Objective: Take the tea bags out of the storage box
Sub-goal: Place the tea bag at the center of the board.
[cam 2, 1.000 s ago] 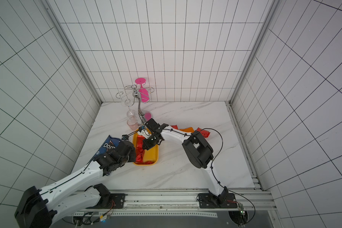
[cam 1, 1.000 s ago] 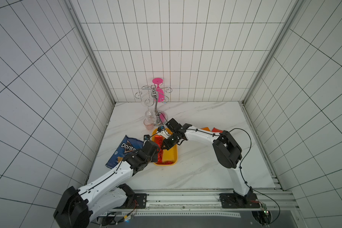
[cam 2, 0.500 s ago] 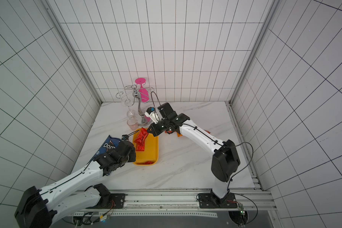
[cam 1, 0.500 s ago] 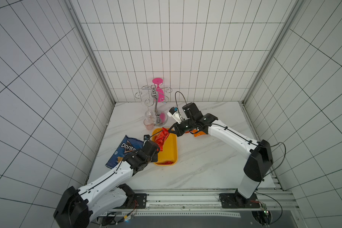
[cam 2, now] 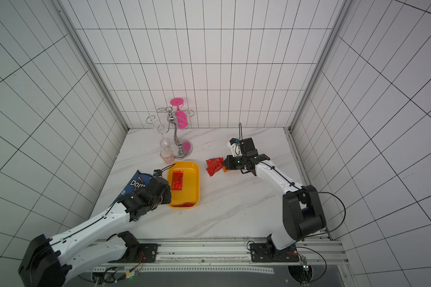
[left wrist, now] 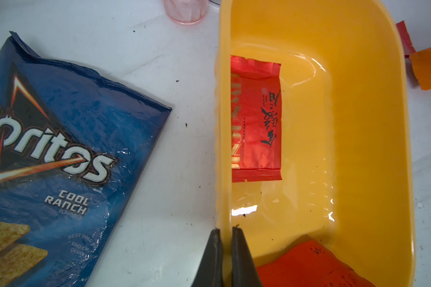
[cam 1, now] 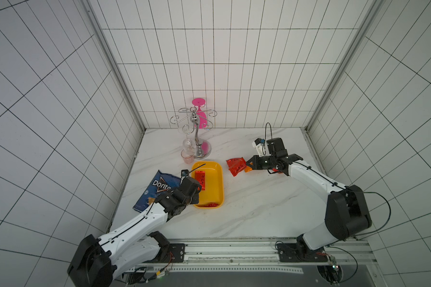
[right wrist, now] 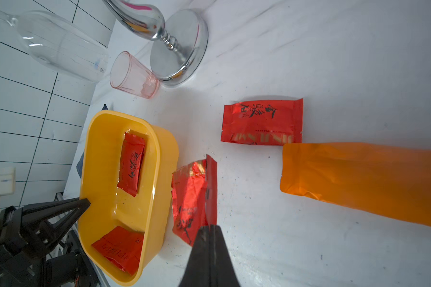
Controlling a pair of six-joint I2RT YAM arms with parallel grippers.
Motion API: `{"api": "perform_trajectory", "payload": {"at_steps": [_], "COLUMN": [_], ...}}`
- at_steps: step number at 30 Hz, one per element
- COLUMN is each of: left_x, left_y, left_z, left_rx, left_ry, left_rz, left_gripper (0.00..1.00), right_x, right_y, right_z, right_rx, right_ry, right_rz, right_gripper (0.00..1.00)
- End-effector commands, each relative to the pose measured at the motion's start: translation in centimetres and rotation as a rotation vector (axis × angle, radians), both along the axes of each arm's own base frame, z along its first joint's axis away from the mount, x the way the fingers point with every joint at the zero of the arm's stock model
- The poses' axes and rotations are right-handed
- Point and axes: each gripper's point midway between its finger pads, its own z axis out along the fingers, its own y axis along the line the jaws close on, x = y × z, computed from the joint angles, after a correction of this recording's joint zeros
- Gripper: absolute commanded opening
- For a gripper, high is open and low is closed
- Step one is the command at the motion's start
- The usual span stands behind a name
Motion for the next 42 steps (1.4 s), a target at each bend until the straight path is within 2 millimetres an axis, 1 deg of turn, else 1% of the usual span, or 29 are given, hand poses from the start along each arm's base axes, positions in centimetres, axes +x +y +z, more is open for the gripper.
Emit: {"api": "perform_trajectory", "payload": {"at_steps": [1,3,6,11,13,14,15,17,18,20,23,25,26,27,28,30,31,33,35,39,40,42], "left_x": [0.2,0.2,0.2,0.2,0.2,0.2,0.2,0.2,0.2,0.2,0.2,0.2,0.3,0.2,0.2,0.2,0.2,0.2,0.3,0.2,0.2,0.2], "left_y": [-0.1,-0.1,-0.1,-0.1,-0.1,-0.1,-0.1,-0.1,-0.1,-0.1,-0.1,-0.1,-0.1,-0.1,-0.1,-0.1,-0.2,-0.2,-0.2,-0.2,-0.2,-0.2], "left_z": [0.4,0.4,0.4,0.5,0.4,0.4,0.5,0.5,0.5,0.5,0.5,0.5,0.5,0.5,0.5,0.4,0.4,0.4,0.4,0.3,0.3,0.3], "left_rx": [-0.016,-0.015,-0.015,-0.019,-0.018,-0.017,-0.018,-0.019,-0.02,-0.018,-0.019,-0.02,-0.019,-0.019,-0.018,-0.015,-0.017,-0.018,-0.018,-0.017,-0.016,-0.017], "left_ry": [-0.027,-0.029,-0.03,-0.031,-0.03,-0.03,-0.031,-0.031,-0.033,-0.033,-0.032,-0.031,-0.032,-0.033,-0.031,-0.028,-0.028,-0.028,-0.026,-0.024,-0.023,-0.024], "left_rz": [0.002,0.003,0.002,0.002,0.003,0.002,0.004,0.003,0.004,0.005,0.001,0.002,0.003,0.002,0.003,0.002,0.001,0.0,-0.001,-0.002,-0.004,-0.003], "left_gripper": [0.0,0.0,0.0,0.0,0.0,0.0,0.0,0.0,0.0,0.0,0.0,0.0,0.0,0.0,0.0,0.0,0.0,0.0,0.0,0.0,0.0,0.0], "right_x": [-0.6,-1.2,-1.8,-1.9,-2.2,-2.3,-2.6,-3.1,-3.2,-3.2,-2.5,-2.9,-3.6,-4.7,-6.1,-9.3,-10.8,-13.0,-14.6,-18.4,-19.1,-19.6], "right_y": [1.3,2.0,2.6,2.1,1.9,1.7,1.6,1.3,1.2,1.1,1.1,2.2,3.1,4.2,5.4,7.6,8.4,9.6,10.4,12.1,12.4,12.8], "right_z": [-2.8,-4.4,-5.9,-7.9,-8.3,-8.5,-8.7,-8.9,-8.7,-7.3,-3.1,0.8,2.4,3.9,5.0,6.0,6.1,5.5,4.5,2.0,1.2,-0.6], "right_rx": [0.05,0.029,-0.005,-0.05,-0.063,-0.069,-0.074,-0.085,-0.086,-0.08,-0.059,-0.011,0.011,0.023,0.028,0.031,0.036,0.041,0.033,-0.016,-0.029,-0.069], "right_ry": [0.074,0.103,0.12,0.16,0.175,0.179,0.185,0.199,0.194,0.157,0.045,-0.046,-0.088,-0.135,-0.183,-0.255,-0.282,-0.323,-0.357,-0.387,-0.385,-0.369], "right_rz": [0.002,0.021,0.038,0.018,0.016,0.014,0.015,0.017,0.017,0.02,0.026,0.077,0.121,0.179,0.247,0.376,0.433,0.515,0.587,0.765,0.802,0.837], "right_gripper": [0.0,0.0,0.0,0.0,0.01,0.03,0.07,0.23,0.29,0.37,0.43,0.44,0.45,0.46,0.47,0.49,0.5,0.51,0.51,0.52,0.52,0.52]}}
